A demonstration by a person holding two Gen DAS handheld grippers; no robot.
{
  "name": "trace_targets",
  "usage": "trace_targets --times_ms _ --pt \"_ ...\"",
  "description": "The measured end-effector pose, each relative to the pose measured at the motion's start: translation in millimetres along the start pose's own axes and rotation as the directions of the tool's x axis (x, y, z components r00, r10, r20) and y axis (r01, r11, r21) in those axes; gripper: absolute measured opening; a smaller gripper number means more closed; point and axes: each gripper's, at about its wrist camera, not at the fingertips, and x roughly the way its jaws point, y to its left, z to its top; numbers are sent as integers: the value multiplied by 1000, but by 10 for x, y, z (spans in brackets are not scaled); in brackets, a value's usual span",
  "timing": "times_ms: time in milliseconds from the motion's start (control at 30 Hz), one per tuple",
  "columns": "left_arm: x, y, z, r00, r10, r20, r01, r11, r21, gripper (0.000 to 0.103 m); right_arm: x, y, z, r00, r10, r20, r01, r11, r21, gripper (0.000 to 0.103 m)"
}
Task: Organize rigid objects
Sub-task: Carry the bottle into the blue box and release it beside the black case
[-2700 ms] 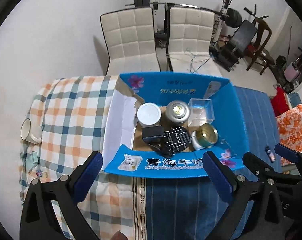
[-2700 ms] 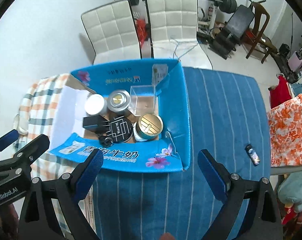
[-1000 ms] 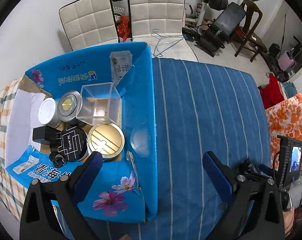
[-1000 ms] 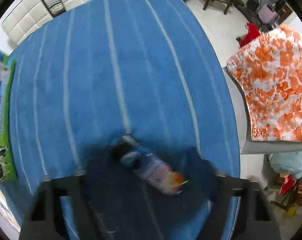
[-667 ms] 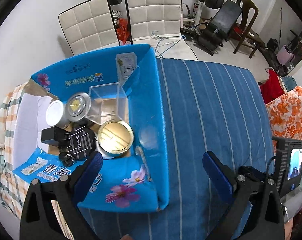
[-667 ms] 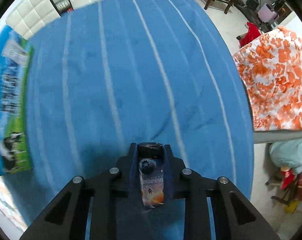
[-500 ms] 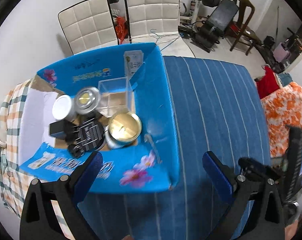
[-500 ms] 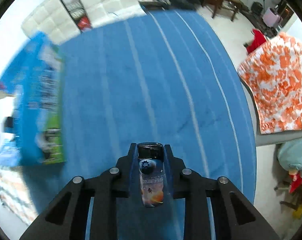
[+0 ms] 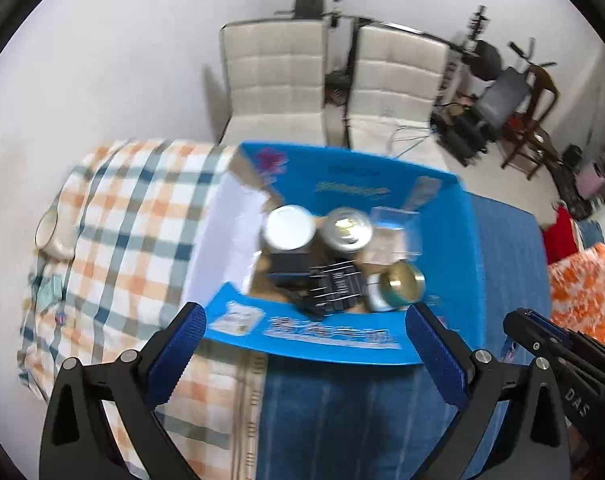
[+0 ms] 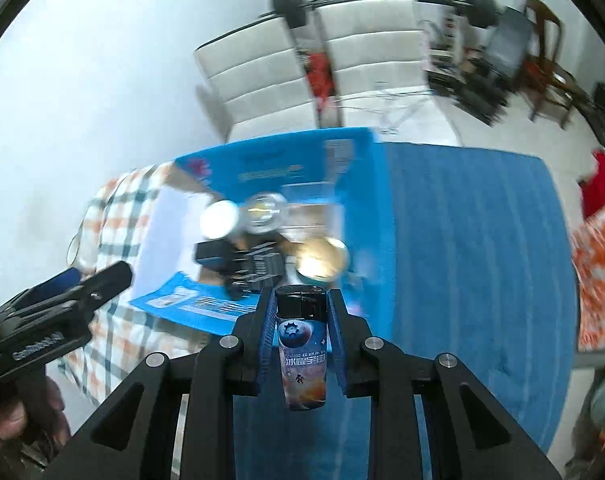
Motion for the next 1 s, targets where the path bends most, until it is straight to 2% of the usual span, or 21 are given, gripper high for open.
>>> trace_targets --times_ms 133,233,367,500,667,767,1000 --pt "441 327 -13 996 34 -77 -37 999 -35 103 573 352 85 999 5 -53 -8 998 -63 27" --pt "792 465 -33 990 43 -136 -48 998 -32 103 1035 433 158 995 -3 -101 -2 999 -50 27" --pt "1106 503 -27 981 16 -191 -21 1000 -20 102 1547 459 274 987 -67 -143 59 997 -57 27" --pt "1367 509 7 974 14 -226 -16 1000 -5 102 1970 523 360 970 -159 -182 146 986 -86 27" --pt "1468 413 72 974 19 -226 -8 999 49 102 2185 459 423 948 -232 -215 218 972 -90 27" --pt "1494 389 106 974 27 -227 -13 998 62 102 2274 410 420 943 -221 -249 208 975 -78 27" --pt "1524 388 152 973 16 -231 0 998 68 102 2337 358 451 942 -219 -254 209 976 -64 27"
